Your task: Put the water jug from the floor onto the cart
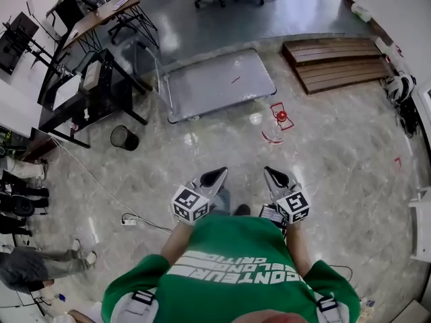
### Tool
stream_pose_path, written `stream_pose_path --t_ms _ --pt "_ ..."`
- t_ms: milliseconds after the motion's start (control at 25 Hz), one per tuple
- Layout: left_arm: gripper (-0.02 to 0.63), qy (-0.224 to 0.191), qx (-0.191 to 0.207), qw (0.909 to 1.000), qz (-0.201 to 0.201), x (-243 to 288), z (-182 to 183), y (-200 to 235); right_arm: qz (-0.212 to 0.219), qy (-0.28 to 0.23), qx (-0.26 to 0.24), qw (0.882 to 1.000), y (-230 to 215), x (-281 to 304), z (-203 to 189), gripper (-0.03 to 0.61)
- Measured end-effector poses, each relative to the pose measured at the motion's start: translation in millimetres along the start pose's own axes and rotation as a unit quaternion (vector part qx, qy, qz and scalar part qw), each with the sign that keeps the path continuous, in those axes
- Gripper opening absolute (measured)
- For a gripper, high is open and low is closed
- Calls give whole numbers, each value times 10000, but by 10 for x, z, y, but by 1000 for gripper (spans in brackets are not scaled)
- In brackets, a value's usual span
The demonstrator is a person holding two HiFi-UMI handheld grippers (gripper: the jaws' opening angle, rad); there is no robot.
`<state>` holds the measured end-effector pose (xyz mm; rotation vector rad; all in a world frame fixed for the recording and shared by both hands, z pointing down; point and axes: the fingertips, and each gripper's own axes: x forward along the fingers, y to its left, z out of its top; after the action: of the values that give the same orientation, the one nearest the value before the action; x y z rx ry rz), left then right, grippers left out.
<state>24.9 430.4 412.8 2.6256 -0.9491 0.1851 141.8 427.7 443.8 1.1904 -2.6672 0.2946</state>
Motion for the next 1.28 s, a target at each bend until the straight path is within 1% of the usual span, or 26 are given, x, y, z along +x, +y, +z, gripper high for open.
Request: stream_pose_path --t_ms 280,560,680,800,1080,1280 --pt "15 -125 -104 9998 -81 156 16 171 -79 77 -44 9999 -103 105 22 -9" --pt "15 -301 -139 9993 -187 430 232 506 -157 187 -245 9994 -381 422 168 -9" --pt "15 -323 -144 9993 -143 540 327 750 -146 204 -294 9993 -525 640 273 -9" --pt "15 -357 -233 9991 -38 606 437 1058 -121 275 -387 9988 -643 888 369 -9" --pt "15 -387 -283 9988 -33 747 635 1640 -237 375 -500 9978 -952 1387 599 -9" --pt "15 -518 -330 9981 -26 761 735 1998 -316 566 -809 9946 -1148 1642 710 -9"
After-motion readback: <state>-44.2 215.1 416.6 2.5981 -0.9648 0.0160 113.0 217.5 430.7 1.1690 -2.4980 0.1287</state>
